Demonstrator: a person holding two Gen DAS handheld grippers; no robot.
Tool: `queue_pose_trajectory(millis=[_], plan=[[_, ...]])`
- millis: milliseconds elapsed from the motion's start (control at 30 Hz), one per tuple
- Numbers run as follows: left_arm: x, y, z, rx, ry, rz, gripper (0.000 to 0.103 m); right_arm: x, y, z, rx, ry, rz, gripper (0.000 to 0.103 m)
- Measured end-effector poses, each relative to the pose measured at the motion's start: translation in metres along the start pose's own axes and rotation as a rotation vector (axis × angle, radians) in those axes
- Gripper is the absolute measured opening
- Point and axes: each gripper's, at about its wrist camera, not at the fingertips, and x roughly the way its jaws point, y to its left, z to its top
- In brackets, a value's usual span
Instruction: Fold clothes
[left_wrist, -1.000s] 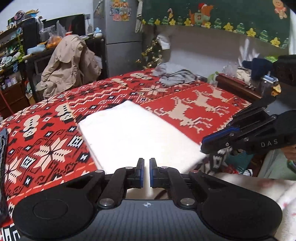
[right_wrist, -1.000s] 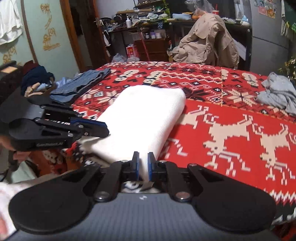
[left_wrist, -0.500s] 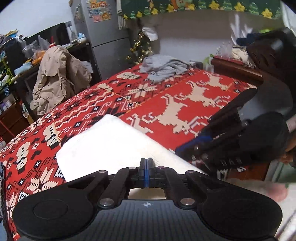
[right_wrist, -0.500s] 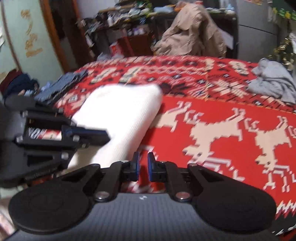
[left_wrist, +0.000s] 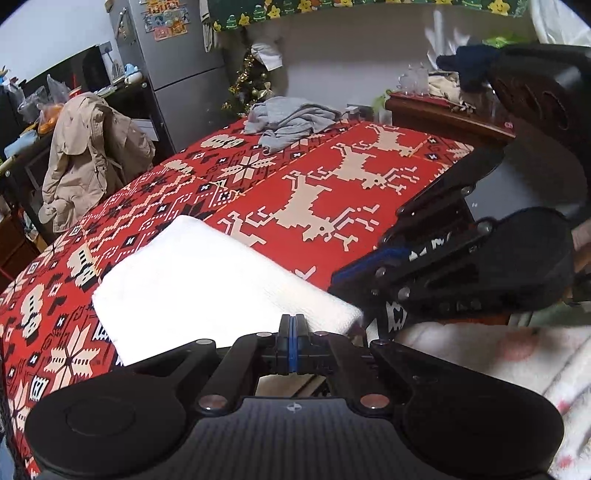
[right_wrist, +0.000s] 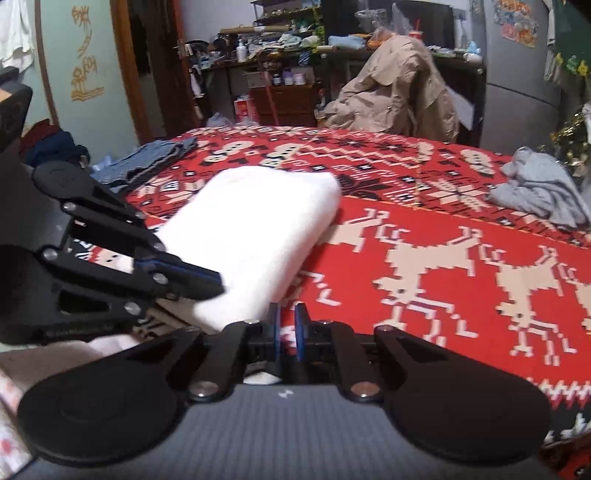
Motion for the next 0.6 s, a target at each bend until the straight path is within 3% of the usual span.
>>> queue_pose_trajectory(millis=[100,300,500,600], plan=[[-0.001,0.000,-0.001,-0.013,0.012,-0.009,0.000,-0.002,0.005,0.000,-0.021,-0.008,-0.001,0.002],[-0.007,-0.004,-0.005,0.004,0.024,-0.015,0.000,-0.013,0.009,-0.007,-0.034,-0.005,0.037,0.003],[-0.012,0.001,0.009,-0.017,-0.005,-0.022,0.000,-0.014,-0.004,-0.001,-0.003,-0.035,-0.023,0.004],[0.001,0.003,0.012,-0.024,0.003,0.011,0.000,-0.005,-0.011,0.008,0.006,-0.051,-0.046,0.007]])
